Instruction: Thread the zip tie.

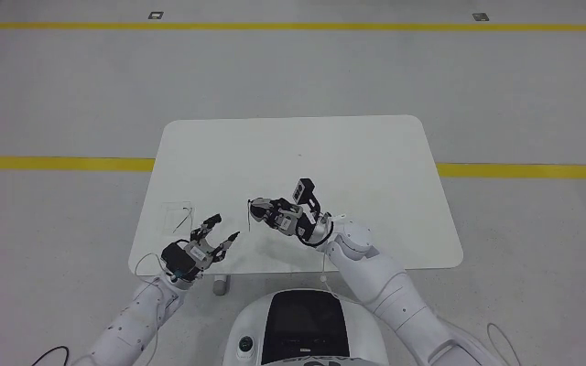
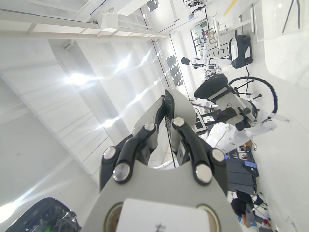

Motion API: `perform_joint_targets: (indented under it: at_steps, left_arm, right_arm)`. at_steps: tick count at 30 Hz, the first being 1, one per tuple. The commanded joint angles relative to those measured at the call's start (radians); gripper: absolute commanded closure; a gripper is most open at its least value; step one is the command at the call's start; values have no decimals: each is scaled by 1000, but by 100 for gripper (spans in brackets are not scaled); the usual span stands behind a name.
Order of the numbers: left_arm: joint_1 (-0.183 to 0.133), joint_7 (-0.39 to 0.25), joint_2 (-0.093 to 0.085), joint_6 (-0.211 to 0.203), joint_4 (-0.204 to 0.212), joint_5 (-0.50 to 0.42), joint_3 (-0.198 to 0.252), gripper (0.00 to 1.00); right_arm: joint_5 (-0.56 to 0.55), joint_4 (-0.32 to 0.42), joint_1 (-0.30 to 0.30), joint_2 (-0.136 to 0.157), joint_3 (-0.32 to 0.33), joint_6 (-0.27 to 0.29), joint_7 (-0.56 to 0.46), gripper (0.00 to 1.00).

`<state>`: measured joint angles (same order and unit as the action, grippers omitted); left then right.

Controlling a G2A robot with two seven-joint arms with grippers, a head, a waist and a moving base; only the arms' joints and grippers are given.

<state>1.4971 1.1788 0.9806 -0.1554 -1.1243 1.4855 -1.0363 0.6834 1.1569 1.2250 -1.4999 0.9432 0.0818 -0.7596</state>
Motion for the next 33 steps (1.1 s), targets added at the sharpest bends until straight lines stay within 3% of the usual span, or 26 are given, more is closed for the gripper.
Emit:
perform_joint_targets:
  at_steps: [1, 6, 9, 21, 26, 28, 33]
  left_arm:
    - [0, 4, -2, 0, 0, -2, -7, 0]
    - [13, 30, -13, 20, -10, -28, -63, 0]
    - [40, 47, -27, 26, -34, -47, -118, 0]
    - [199, 47, -71, 44, -193, -96, -333, 0]
    - [242, 44, -77, 42, -235, -105, -387, 0]
    - [258, 56, -79, 23, -253, -105, -403, 0]
    - [258, 56, -79, 23, -253, -105, -403, 0]
  right_arm:
    - [0, 0, -1, 0, 0, 0, 0, 100]
    - [-1, 1, -4, 0, -3, -1, 0, 100]
    - [-1, 0, -5, 0, -4, -2, -2, 100]
    - [-1, -1, -7, 1, -7, 1, 0, 100]
    - [-3, 1, -7, 2, -6, 2, 4, 100]
    - [-4, 2, -7, 2, -7, 0, 6, 100]
    - [4, 4, -6, 2, -8, -5, -3, 100]
